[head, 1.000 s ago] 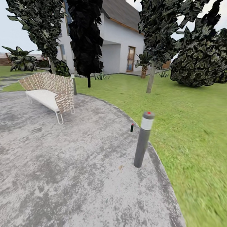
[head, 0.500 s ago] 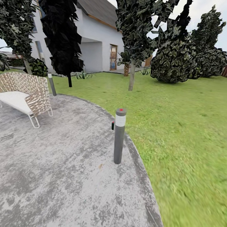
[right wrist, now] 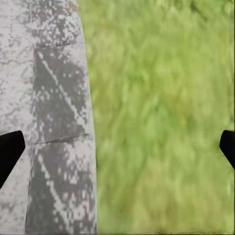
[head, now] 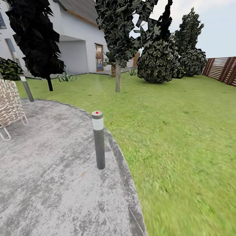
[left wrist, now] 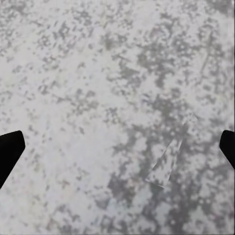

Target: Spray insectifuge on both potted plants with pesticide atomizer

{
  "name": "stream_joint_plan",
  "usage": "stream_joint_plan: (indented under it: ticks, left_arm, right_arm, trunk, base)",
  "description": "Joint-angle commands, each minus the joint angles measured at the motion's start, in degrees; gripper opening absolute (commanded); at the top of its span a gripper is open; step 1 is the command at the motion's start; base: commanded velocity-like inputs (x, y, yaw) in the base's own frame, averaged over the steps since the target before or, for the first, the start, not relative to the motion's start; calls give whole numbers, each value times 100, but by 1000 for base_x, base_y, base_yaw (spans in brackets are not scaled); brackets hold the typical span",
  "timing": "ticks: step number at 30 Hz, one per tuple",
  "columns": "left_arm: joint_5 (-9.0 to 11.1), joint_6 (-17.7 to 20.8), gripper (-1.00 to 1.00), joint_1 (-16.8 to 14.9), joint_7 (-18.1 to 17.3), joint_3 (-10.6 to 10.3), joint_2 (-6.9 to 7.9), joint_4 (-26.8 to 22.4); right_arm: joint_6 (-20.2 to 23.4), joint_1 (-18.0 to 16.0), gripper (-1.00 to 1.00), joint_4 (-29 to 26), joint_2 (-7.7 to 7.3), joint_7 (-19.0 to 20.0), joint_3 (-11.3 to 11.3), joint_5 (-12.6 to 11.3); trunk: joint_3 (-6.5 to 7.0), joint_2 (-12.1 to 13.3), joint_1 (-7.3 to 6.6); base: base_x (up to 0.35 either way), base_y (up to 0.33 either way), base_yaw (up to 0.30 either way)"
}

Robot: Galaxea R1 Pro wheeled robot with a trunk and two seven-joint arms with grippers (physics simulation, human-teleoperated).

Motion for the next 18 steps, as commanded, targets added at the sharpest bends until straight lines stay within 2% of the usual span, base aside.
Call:
stream_joint_plan:
  ticks: [1, 18]
  left_arm:
    - [5, -18, 100, -1, 2, 0, 1, 1]
    - [5, -18, 100, -1, 2, 0, 10, 1]
  right_arm:
    - [-19, -5, 100, 8, 1, -3, 2, -1]
    - [-19, -5, 100, 8, 1, -3, 4, 2]
  trunk:
    - [-8, -2, -1]
    - [-65, -2, -1]
  base:
    - [0, -272, -288]
    - [0, -272, -288]
